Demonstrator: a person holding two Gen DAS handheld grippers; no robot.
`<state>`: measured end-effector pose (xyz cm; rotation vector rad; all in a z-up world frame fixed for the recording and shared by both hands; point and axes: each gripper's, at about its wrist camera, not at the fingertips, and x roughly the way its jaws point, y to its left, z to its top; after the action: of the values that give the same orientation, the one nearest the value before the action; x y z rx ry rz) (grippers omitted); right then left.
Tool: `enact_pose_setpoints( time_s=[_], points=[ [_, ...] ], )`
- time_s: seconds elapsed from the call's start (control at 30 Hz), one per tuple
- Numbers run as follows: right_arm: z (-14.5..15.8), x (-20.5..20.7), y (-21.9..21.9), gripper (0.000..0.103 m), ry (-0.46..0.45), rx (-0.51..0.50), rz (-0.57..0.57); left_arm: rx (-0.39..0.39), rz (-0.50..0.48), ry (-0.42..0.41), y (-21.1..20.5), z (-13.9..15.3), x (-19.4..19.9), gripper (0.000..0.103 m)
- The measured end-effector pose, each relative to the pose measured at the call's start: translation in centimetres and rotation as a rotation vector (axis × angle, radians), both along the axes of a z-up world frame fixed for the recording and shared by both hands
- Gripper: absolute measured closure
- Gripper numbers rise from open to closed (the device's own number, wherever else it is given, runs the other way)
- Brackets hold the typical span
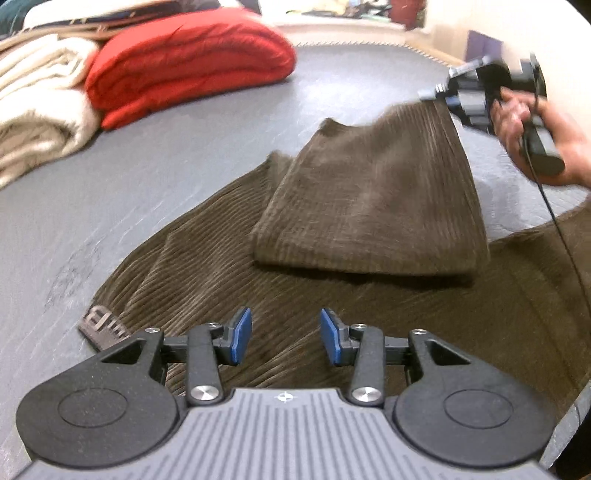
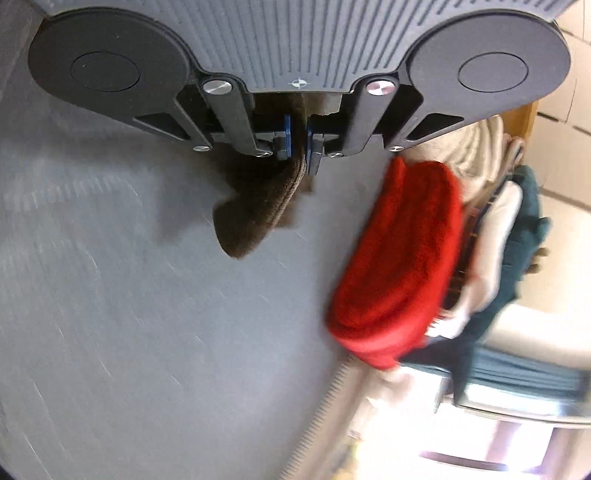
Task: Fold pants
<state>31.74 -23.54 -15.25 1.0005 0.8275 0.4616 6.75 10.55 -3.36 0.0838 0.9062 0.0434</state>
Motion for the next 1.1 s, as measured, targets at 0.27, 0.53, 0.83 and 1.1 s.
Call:
enact_pose_setpoints(
  time_s=[0.27,0.53,0.83,1.1],
  points=[
    [7.0,-4.8,-13.4,0.096,-0.155,-0.358,-0.725,-0.073,-0.078,-0.082,-6.1,-1.4,5.3,0.051],
    [-0.7,-3.7,-21.4,0.092,0.134,-0.437,-0.661,-0.016,-0.042,0.002,-11.1,-6.6,14.5,0.023],
    [-2.5,-2.8,-25.3,0.083,0.152,-0.288,-0.58,0.089,-0.062,0.062,-9.7,-7.5,14.8,0.09],
    [2.1,-4.0,-24.5,0.098,0.094,-0.588,-0.656,0.099,-0.17,0.091,-5.8,-5.6,10.7,0.087]
  ],
)
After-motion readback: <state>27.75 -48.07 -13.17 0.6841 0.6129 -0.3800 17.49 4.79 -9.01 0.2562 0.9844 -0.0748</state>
